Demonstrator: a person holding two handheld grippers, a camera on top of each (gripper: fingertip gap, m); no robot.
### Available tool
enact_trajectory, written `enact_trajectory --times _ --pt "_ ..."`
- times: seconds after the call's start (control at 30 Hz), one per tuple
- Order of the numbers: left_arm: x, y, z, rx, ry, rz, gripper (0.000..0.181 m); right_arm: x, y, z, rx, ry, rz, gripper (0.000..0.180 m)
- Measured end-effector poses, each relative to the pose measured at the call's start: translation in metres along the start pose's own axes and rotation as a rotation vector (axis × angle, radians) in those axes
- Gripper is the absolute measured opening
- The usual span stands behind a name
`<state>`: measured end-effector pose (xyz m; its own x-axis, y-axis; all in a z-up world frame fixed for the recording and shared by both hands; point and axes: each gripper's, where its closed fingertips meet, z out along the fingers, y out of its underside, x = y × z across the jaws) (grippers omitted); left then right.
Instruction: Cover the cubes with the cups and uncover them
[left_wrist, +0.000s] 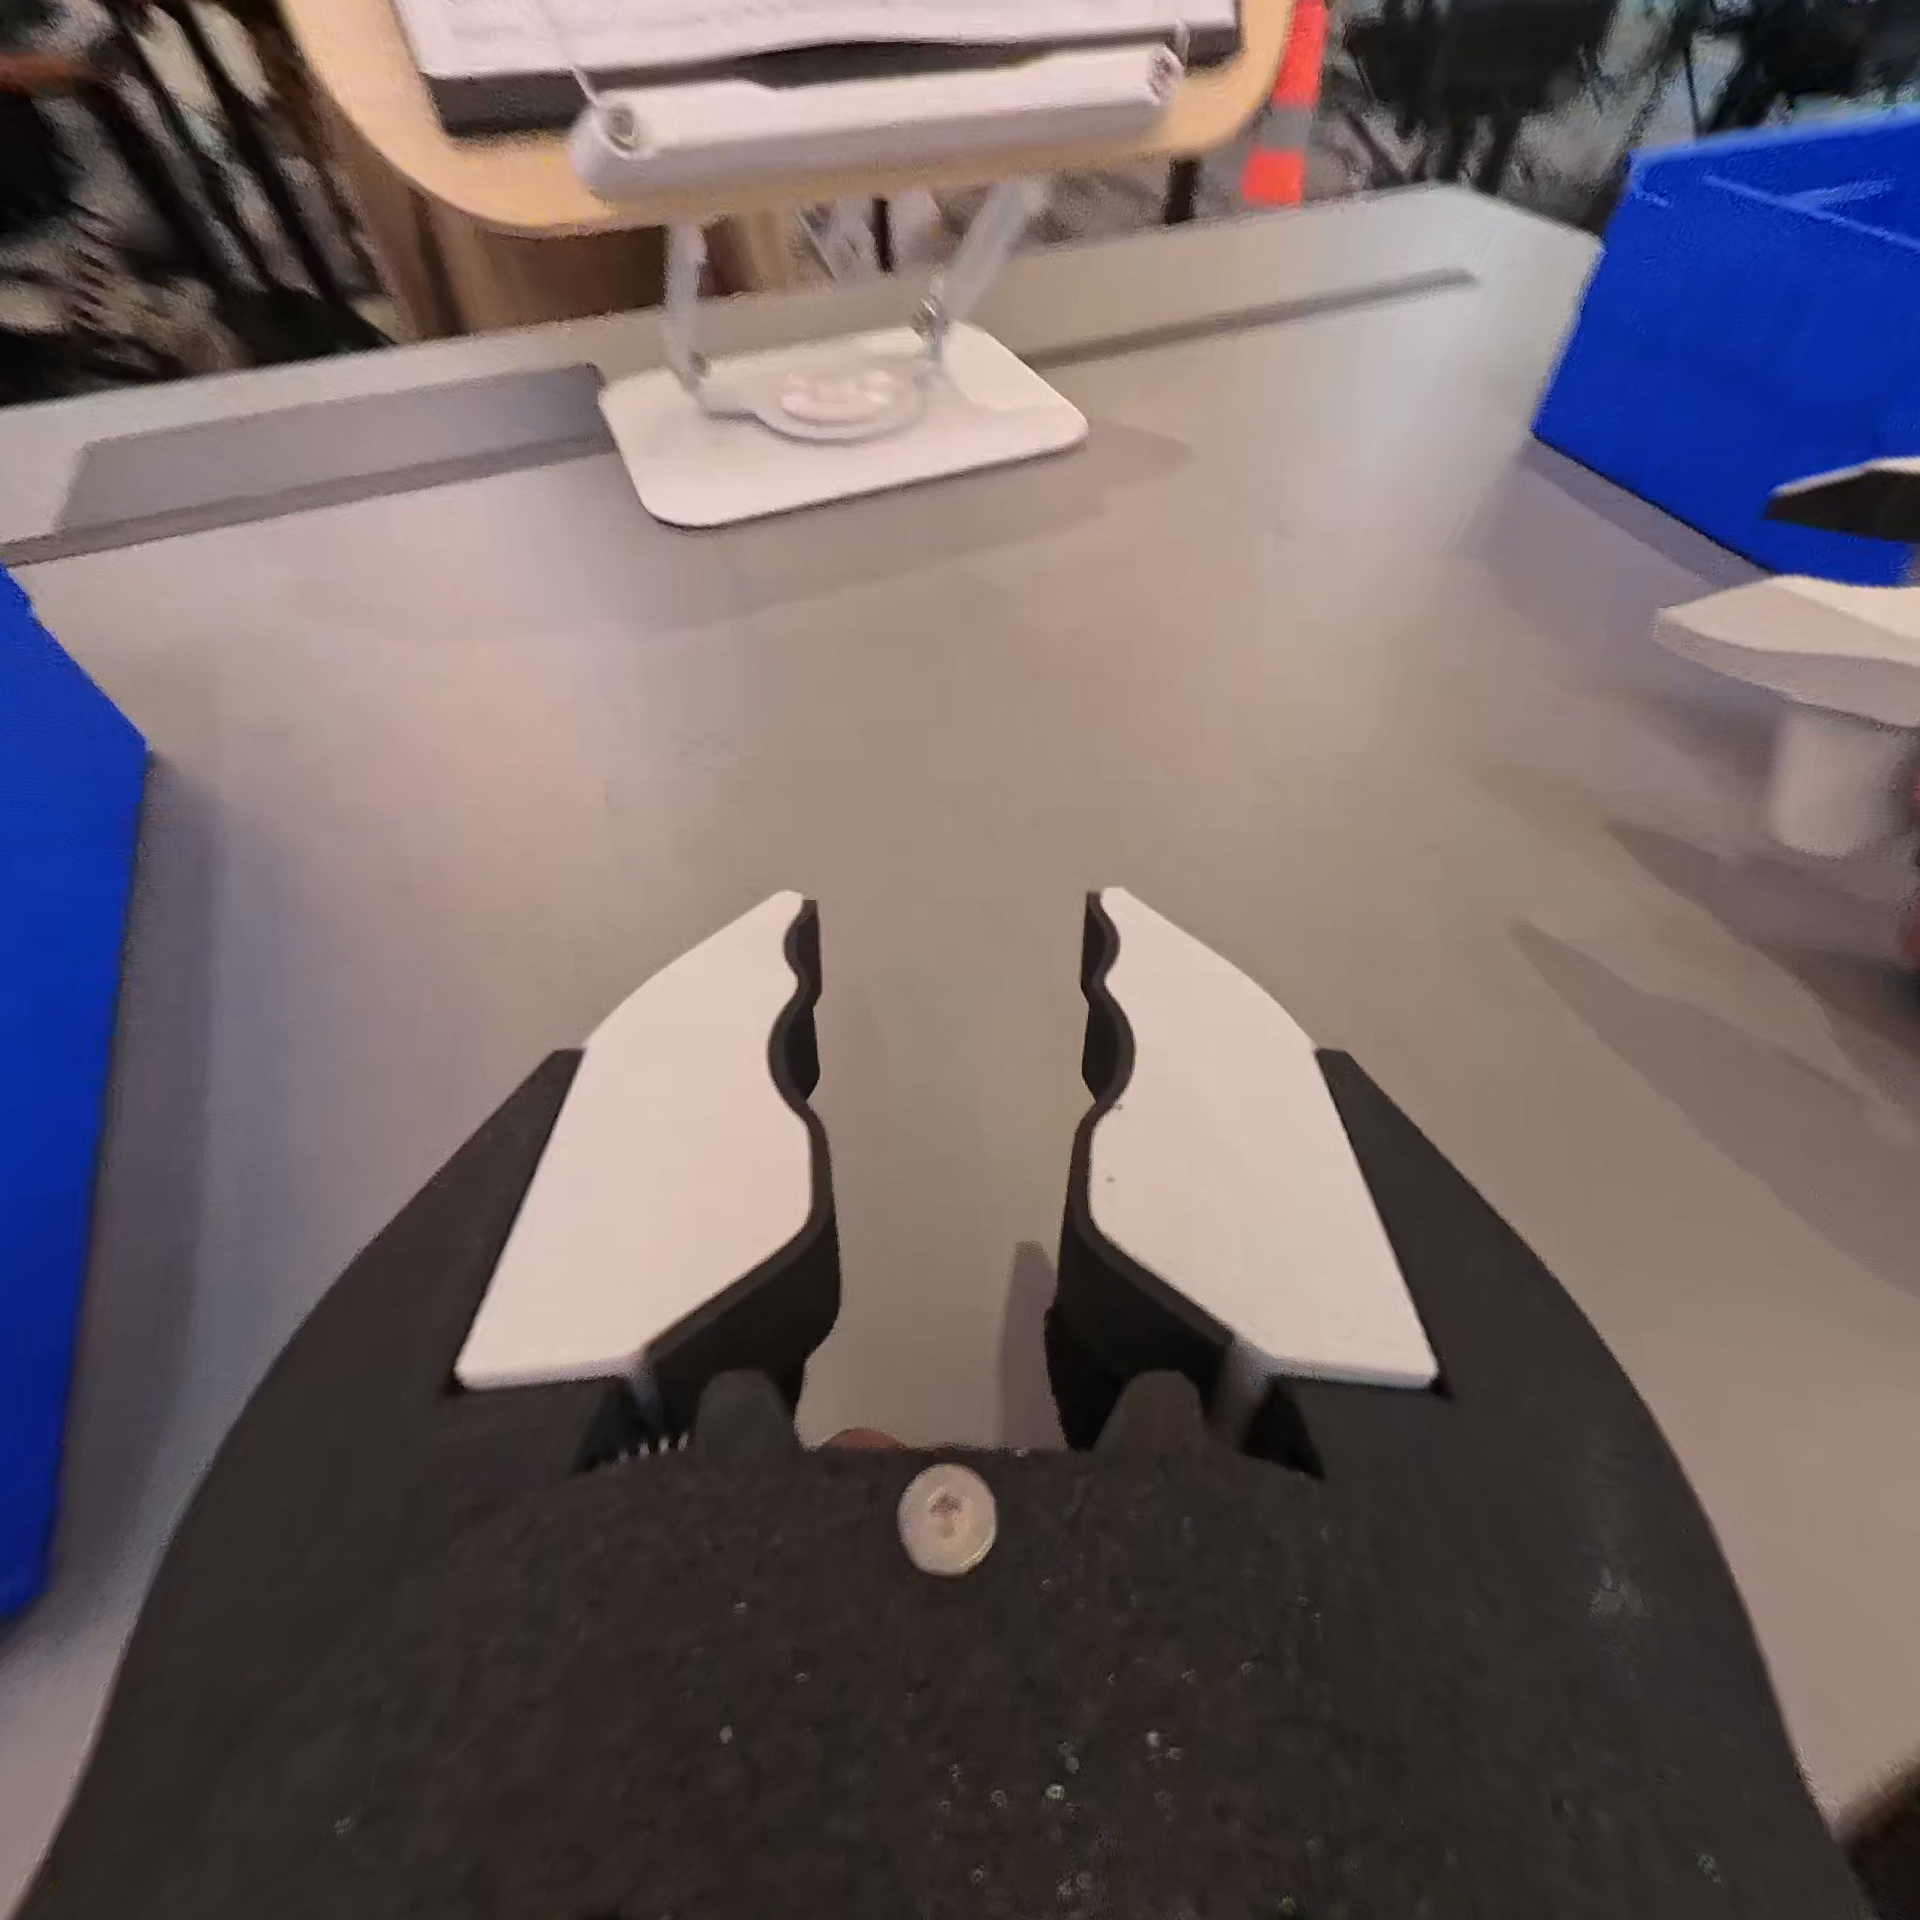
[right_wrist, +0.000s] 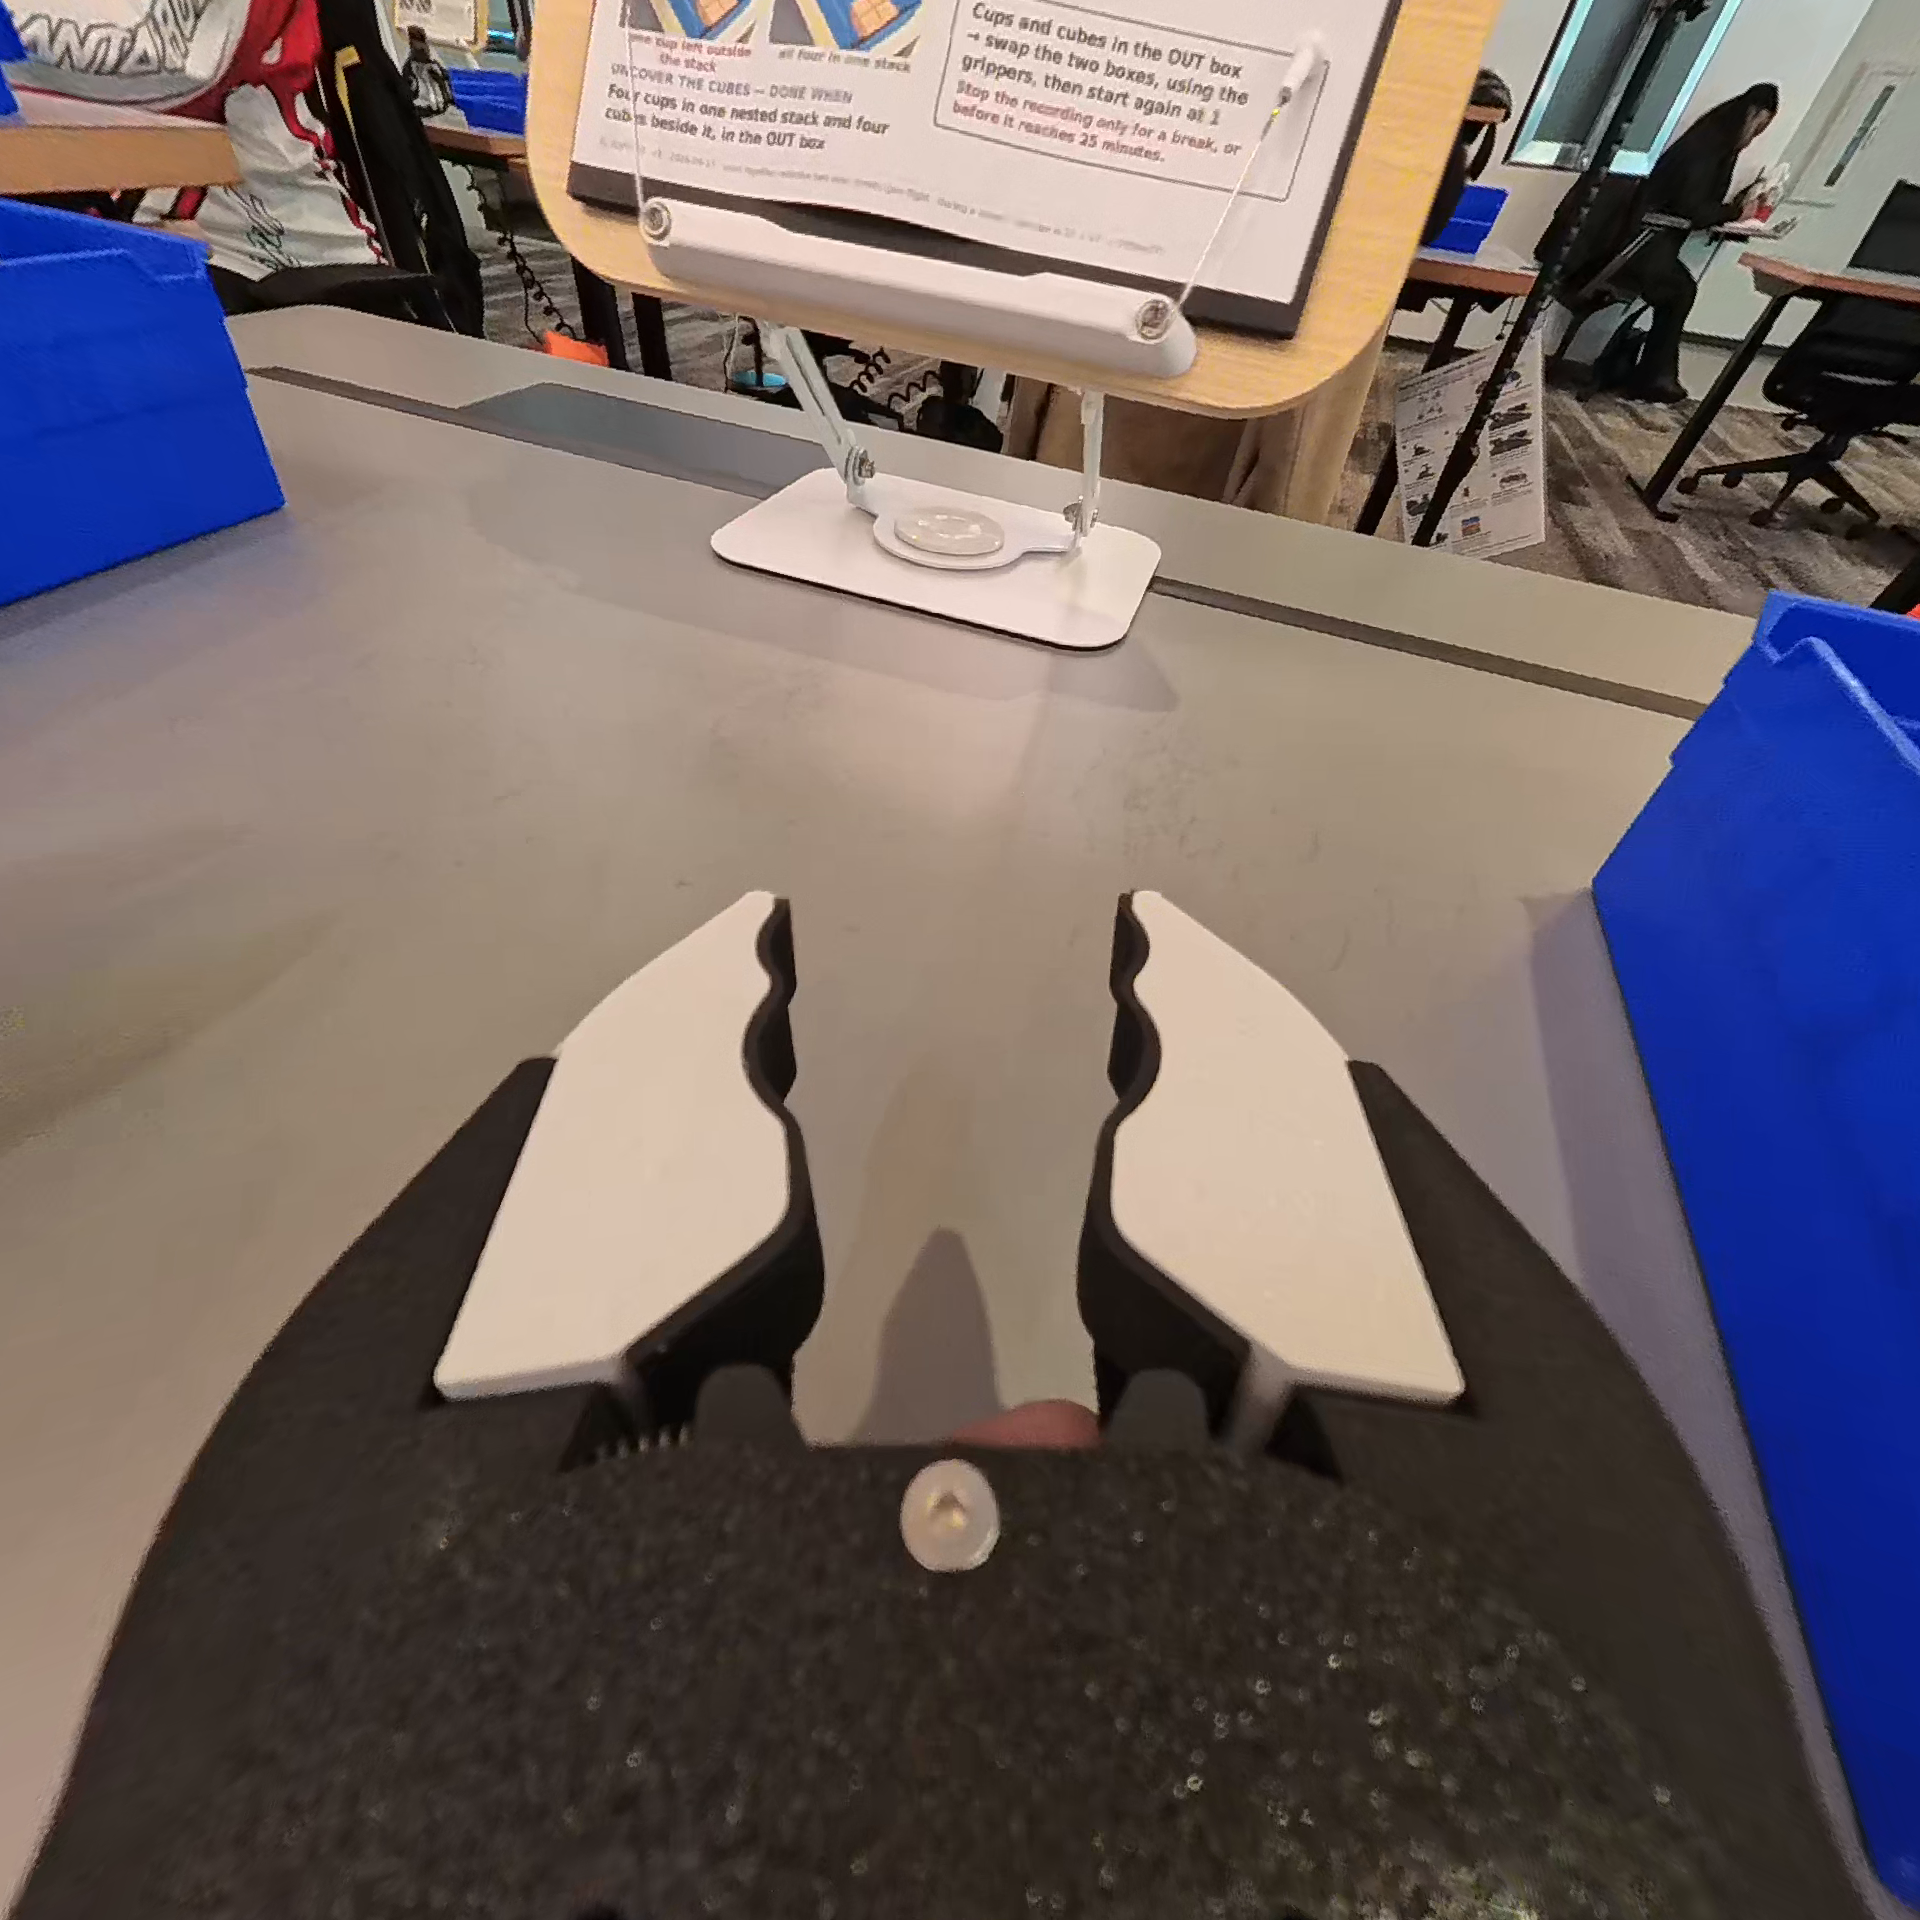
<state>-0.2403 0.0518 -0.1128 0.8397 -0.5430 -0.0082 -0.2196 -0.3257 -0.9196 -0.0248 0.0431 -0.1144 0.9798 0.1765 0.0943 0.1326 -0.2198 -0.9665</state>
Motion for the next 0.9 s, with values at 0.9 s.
enact_trajectory --times 0.9 --pt "-0.262 0.086 -0.052 -0.809 -0.179 -0.166 0.044 -0.014 0.003 0.003 -0.032 -0.056 -0.053 0.055"
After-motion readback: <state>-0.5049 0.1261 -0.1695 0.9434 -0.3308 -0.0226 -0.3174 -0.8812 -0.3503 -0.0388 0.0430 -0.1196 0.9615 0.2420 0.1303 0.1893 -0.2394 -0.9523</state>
